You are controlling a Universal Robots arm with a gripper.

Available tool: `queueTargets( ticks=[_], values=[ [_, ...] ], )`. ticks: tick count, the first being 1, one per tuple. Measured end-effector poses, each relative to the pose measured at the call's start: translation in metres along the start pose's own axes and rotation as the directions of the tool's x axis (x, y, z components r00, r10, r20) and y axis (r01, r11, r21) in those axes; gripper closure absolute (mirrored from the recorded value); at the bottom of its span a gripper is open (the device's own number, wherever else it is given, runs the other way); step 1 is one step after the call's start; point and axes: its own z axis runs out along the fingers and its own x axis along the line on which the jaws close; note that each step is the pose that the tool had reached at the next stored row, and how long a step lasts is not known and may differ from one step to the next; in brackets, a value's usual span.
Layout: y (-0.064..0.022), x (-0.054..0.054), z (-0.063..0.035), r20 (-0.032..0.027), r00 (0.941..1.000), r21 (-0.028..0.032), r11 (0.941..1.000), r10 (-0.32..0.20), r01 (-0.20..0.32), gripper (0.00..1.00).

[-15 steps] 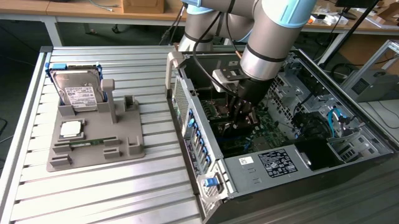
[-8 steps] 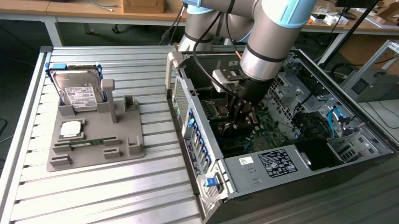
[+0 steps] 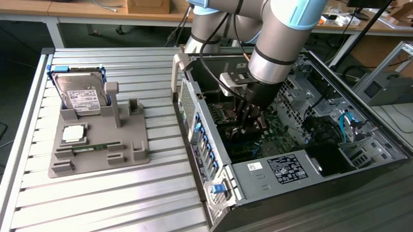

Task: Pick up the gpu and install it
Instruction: 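Insert the gpu into the slot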

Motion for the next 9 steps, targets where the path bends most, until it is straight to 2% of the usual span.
queueTargets(
  ticks=[9],
  values=[
    [-0.0002, -0.0002, 0.0009, -0.0036, 1.0000, -0.0002, 1.0000, 0.000, 0.000, 0.73]
  ],
)
